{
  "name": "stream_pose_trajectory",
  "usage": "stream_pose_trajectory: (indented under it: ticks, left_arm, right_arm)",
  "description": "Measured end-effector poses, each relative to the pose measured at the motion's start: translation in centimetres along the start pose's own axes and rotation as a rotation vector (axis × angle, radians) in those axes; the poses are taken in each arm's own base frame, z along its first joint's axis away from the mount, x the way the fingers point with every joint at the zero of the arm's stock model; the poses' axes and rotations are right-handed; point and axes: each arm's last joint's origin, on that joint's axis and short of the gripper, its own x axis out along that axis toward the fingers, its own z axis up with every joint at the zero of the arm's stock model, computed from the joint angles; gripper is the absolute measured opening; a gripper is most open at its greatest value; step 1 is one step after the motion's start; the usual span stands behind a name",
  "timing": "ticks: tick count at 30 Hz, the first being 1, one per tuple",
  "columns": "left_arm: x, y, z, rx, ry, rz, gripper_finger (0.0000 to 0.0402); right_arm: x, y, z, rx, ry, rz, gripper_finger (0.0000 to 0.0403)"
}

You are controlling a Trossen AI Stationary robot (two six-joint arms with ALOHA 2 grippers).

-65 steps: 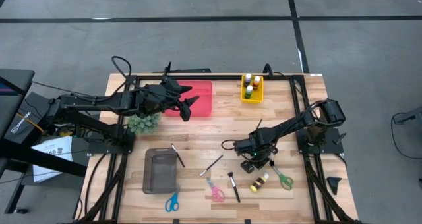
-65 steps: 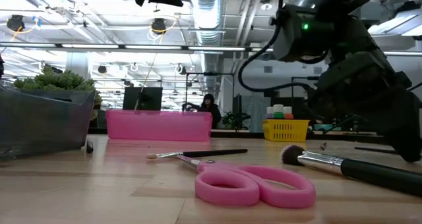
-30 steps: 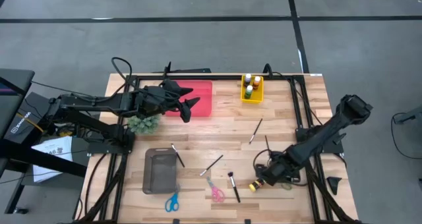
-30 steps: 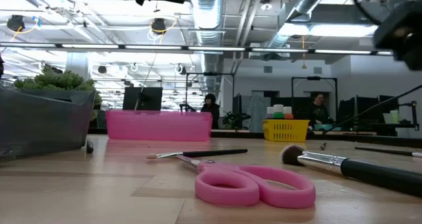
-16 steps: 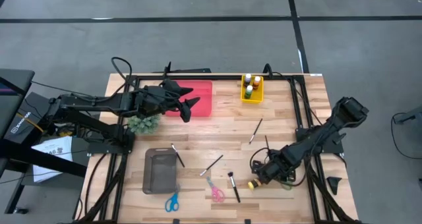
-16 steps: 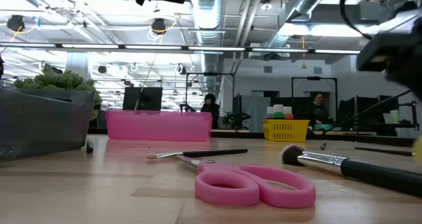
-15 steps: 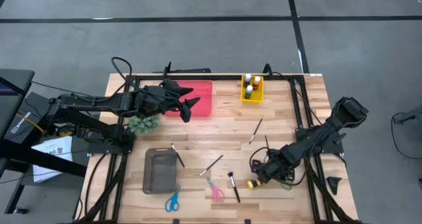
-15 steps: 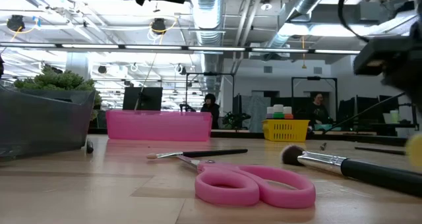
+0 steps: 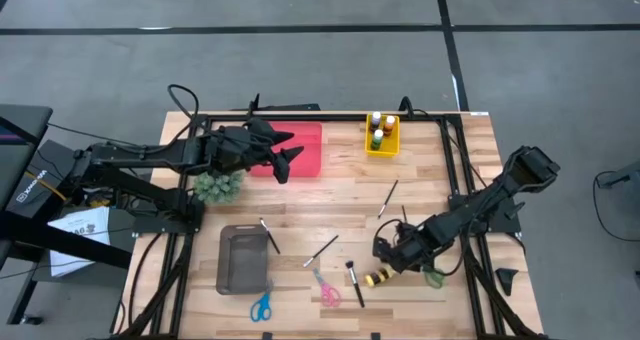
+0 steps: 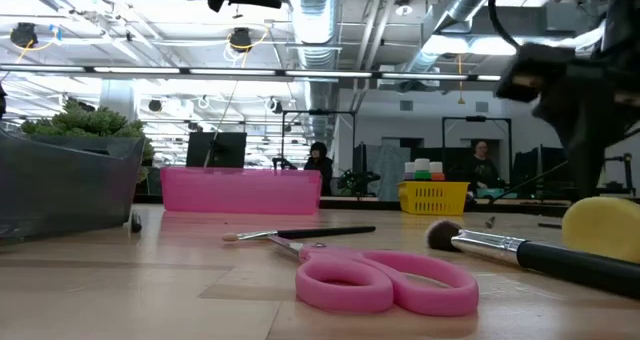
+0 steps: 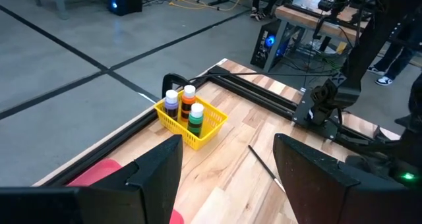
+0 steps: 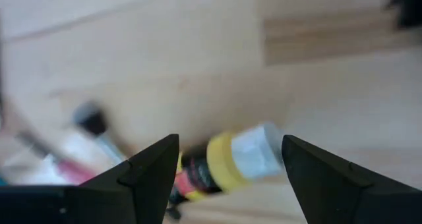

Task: Pick & Place Paint Supplies
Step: Put the yellow paint bottle into the yellow bin

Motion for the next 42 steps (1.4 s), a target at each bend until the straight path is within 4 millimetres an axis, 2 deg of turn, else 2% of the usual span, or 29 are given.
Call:
stream_pose_trajectory:
  ticks: [8,12,19,23,28,33,42]
  left_arm:
    - [-0.1,0.0,0.1,0.000,-0.008,-0.005,0.0232]
    - [-0.1,0.0,0.1,0.002,-0.010,-0.006,0.0232]
    - [-0.1,0.0,0.1,0.002,-0.010,-0.006,0.0232]
    - [-0.2,0.0,0.2,-0.002,-0.017,-0.008,0.0232]
    - [-0.4,0.1,0.3,-0.004,-0.021,-0.010,0.0232]
    - [-0.7,0.2,0.6,-0.019,-0.036,-0.015,0.0232]
    - [-1.1,0.3,0.8,-0.030,-0.044,-0.018,0.0232]
  right_arm:
    - [-2.2,0.1,-2.8,-0.089,-0.004,-0.031,0.0264]
    - [-2.6,-0.2,-4.8,-0.147,0.058,0.053,0.0264]
    - [0.7,-0.2,-7.1,-0.170,0.160,0.085,0.0264]
    - [2.5,-0.6,-6.9,-0.170,0.121,0.049,0.0264]
    - [3.6,-1.1,-6.1,-0.178,0.041,0.007,0.0264]
    - [3.7,-0.9,-4.9,-0.157,0.012,0.038,0.0264]
    - [3.0,-0.5,-1.1,-0.110,-0.104,0.106,0.0264]
